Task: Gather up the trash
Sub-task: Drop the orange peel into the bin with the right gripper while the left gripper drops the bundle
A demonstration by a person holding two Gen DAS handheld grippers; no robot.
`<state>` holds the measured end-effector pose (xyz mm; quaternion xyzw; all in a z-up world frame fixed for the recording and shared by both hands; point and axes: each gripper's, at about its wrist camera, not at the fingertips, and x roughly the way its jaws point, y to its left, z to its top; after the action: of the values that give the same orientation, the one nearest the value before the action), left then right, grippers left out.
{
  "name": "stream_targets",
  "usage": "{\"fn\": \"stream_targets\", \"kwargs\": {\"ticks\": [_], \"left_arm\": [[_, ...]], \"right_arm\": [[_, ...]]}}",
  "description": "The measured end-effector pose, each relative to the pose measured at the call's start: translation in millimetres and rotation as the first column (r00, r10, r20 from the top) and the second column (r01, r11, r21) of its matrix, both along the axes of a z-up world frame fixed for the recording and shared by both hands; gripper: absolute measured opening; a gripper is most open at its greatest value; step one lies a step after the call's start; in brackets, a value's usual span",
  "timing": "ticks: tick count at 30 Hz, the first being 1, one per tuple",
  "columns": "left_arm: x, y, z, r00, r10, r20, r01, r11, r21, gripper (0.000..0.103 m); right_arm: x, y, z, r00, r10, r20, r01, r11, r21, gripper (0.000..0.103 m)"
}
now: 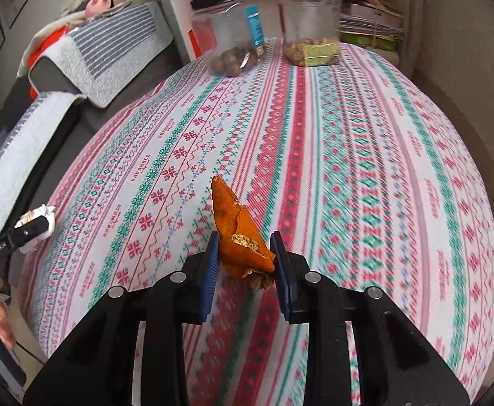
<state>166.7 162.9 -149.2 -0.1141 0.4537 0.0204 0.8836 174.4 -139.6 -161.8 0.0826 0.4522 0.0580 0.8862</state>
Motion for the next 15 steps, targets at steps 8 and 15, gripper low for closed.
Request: {"fn": "stream_targets", "kwargs": {"ticks": [8,15], "left_arm": [[-28,-34,17,0.998,-0.045,0.032,0.045,0.999,0.01,0.039],[-42,-70,30,0.993,-0.103,0.057,0.102,0.995,0.012,0.039]], "right_arm": [[-43,-34,20,0.994,-0.103,0.04,0.101,0.994,0.049,0.028],[-75,-67,36,0.979,-0.189,0.075,0.187,0.982,0.036,0.029]]}}
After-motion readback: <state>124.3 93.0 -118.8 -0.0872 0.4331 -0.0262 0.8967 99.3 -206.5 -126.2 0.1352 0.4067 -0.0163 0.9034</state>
